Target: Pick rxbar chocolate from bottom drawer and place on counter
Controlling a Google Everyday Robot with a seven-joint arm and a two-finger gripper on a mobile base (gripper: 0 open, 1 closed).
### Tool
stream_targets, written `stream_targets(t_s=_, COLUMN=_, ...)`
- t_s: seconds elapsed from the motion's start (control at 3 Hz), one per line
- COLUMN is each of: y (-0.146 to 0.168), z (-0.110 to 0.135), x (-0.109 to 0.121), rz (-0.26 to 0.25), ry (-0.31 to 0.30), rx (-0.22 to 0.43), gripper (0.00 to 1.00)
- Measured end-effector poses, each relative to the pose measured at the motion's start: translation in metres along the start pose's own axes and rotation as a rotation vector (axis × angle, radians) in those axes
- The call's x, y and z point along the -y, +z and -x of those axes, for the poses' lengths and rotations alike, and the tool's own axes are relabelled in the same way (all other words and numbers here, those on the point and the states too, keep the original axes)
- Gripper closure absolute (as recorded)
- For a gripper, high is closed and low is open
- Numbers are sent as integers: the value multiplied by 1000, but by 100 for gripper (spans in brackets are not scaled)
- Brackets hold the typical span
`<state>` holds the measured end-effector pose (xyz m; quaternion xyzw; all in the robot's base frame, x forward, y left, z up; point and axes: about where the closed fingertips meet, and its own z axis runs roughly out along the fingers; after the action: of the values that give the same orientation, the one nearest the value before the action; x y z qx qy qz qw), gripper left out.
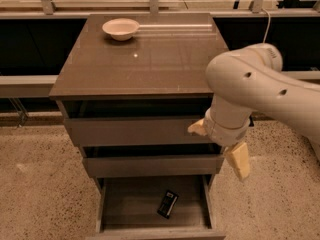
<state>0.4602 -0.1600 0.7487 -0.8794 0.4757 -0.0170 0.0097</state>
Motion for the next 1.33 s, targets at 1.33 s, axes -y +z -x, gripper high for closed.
stream_targets(t_s=1.33, y=128, z=32, x=11, rz=49, ry=-336, rx=113, gripper=0)
